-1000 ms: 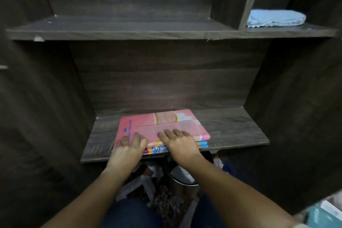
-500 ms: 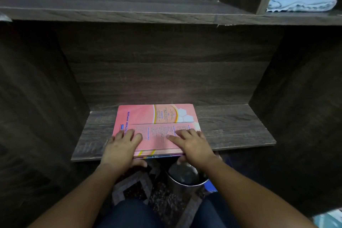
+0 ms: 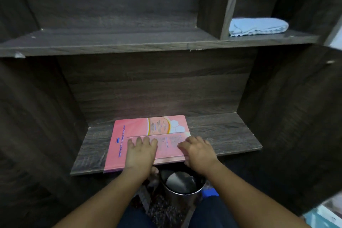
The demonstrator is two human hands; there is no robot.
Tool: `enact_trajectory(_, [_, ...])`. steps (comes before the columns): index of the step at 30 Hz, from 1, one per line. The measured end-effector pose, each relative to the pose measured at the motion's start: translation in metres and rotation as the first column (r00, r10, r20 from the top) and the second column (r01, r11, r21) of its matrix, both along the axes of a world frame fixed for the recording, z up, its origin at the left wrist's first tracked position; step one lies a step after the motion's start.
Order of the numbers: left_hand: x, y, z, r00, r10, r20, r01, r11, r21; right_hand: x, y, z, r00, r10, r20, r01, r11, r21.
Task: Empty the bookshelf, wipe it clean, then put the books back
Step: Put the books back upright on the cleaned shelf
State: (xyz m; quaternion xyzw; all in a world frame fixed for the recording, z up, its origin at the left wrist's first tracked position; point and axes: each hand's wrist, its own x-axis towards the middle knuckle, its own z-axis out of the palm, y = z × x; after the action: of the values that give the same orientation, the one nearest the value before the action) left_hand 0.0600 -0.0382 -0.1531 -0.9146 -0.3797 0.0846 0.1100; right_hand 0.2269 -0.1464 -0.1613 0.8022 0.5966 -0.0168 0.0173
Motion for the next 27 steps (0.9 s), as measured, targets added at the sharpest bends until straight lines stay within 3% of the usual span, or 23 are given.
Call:
enact_trajectory(5, [0.031, -0.038, 0.016, 0.96, -0.214, 0.179, 0.203, 0.976, 0.082, 0.028, -0.067, 0.023, 0.985, -0.171, -0.01, 0.171, 0.985, -0.009])
enact_trajectory(10, [0.082, -0.117, 0.034, 0.871, -0.429, 0.239, 0.422, 0.903, 0.081, 0.05, -0.159, 0.042, 0.964, -0.266, -0.025, 0.266, 0.964, 0.012])
enact_trajectory(16, [0.137, -0.212, 0.035, 0.755, -0.572, 0.322, 0.629, 0.771, -0.104, 0.065, -0.269, 0.046, 0.883, -0.463, -0.077, 0.459, 0.886, -0.065])
enact_trajectory(27, [0.218, -0.339, -0.032, 0.553, -0.813, 0.182, 0.815, 0.483, -0.319, 0.11, -0.427, -0.033, 0.72, -0.684, -0.114, 0.636, 0.717, -0.285])
